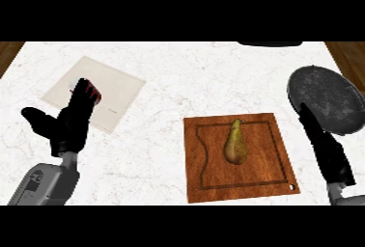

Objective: Pick the pear from the cutting board and place it in the pan

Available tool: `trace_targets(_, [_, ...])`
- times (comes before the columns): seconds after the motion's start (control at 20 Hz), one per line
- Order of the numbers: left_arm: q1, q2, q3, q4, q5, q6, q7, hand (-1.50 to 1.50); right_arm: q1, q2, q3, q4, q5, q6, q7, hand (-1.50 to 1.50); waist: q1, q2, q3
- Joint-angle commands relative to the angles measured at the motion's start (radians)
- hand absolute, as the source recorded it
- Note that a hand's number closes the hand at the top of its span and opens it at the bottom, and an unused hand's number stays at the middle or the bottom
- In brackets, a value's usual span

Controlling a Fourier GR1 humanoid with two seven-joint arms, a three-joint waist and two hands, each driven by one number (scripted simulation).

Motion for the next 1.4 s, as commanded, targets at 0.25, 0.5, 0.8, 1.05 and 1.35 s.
trace_targets(0.25, [-0.045,0.179,-0.153,-0.077,-0.171,-0.154,0.044,0.00,-0.258,0.033,-0.097,0.128,0.071,-0.216,0.359,-1.50,0.032,-0.004,0.029])
trace_targets(0.5, [-0.009,0.150,-0.179,-0.080,-0.151,-0.179,0.050,0.00,-0.156,-0.013,0.053,0.193,0.493,-0.485,0.434,1.50,0.018,-0.007,0.027])
trace_targets(0.8, [0.052,0.176,-0.174,-0.252,-0.175,-0.163,0.159,0.00,-0.121,0.079,0.213,0.014,0.718,-0.426,0.775,-1.50,0.007,-0.013,0.027])
trace_targets(1.05, [0.001,0.142,-0.159,-0.123,-0.161,-0.198,0.106,0.00,-0.283,-0.006,0.262,0.029,0.758,-0.068,1.021,-1.50,0.004,-0.007,0.023])
trace_targets(1.35, [0.011,0.131,-0.171,-0.147,-0.183,-0.187,0.112,0.00,-0.406,0.036,0.274,0.090,0.597,0.274,1.186,-1.50,0.027,-0.001,0.025])
